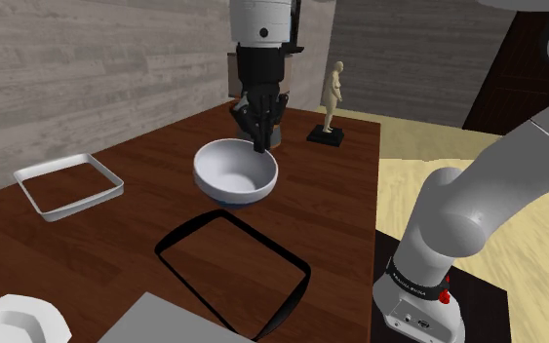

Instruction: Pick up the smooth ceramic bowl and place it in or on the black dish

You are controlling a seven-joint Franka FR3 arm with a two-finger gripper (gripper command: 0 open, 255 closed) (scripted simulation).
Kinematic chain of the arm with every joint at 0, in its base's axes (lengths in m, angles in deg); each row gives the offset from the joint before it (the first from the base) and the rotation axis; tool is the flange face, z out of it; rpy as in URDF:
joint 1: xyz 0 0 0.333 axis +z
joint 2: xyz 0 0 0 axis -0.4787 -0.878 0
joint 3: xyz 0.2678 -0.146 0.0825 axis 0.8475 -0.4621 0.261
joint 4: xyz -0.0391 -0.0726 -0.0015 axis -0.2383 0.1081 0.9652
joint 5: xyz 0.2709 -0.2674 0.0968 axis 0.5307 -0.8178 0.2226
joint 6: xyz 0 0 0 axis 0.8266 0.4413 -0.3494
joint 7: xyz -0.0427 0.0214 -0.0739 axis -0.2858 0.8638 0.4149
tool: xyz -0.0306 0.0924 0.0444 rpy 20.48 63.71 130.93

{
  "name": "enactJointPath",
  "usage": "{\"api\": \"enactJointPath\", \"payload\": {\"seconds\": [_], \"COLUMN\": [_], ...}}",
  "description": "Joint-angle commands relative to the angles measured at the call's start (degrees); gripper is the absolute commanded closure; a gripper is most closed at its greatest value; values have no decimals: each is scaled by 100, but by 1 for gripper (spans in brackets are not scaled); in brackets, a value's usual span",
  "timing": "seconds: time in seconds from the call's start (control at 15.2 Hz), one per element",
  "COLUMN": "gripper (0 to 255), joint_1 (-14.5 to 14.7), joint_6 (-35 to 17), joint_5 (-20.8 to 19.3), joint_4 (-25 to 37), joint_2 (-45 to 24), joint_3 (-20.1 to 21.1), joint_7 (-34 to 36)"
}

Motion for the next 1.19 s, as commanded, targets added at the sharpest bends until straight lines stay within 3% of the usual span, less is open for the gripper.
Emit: {"api": "enactJointPath", "payload": {"seconds": [0.0,1.12], "gripper": [255,255], "joint_1": [18,95], "joint_6": [-71,-1358], "joint_5": [30,173], "joint_4": [-204,-1553], "joint_2": [130,198], "joint_3": [-45,129], "joint_7": [-62,-101]}}
